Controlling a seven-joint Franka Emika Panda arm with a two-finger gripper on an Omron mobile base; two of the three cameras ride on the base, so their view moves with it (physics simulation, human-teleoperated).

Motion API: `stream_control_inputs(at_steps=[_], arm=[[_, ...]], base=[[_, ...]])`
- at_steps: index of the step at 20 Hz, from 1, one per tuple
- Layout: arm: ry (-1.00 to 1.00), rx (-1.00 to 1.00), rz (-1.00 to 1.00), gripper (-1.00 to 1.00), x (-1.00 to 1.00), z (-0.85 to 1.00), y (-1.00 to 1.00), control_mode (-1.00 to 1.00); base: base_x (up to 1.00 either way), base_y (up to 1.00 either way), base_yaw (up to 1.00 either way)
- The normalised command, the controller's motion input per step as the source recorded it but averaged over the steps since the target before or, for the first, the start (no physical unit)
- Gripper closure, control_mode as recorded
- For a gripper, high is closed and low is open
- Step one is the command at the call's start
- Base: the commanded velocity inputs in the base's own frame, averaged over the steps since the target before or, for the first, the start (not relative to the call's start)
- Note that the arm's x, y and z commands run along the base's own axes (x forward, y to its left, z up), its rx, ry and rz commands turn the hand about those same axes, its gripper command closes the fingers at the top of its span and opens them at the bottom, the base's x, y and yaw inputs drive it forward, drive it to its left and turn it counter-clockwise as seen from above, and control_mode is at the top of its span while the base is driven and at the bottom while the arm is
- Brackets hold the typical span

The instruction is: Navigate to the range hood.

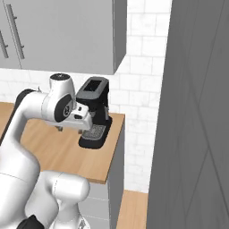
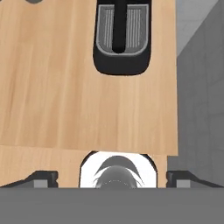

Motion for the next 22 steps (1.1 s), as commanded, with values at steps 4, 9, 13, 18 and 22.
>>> stream_control_inputs(at_steps=[4, 9, 13, 18, 22], arm=[[0.0, 0.0, 0.01, -1.0, -0.14, -0.16, 0.0, 1.0], [0.0, 0.0, 0.0, -1.0, 0.0, 0.0, 0.0, 1.0], [0.0, 0.0, 0.0, -1.0, 0.0, 0.0, 0.0, 1.0], [0.0, 0.0, 0.0, -1.0, 0.0, 0.0, 0.0, 1.0], [0.0, 0.0, 0.0, -1.0, 0.0, 0.0, 0.0, 1.0]], base=[[-0.4, 0.02, 0.07], [-0.41, 0.3, 0.33], [-0.09, 0.63, 0.56], [0.0, 0.81, 0.62], [0.16, 0.86, 0.59]])
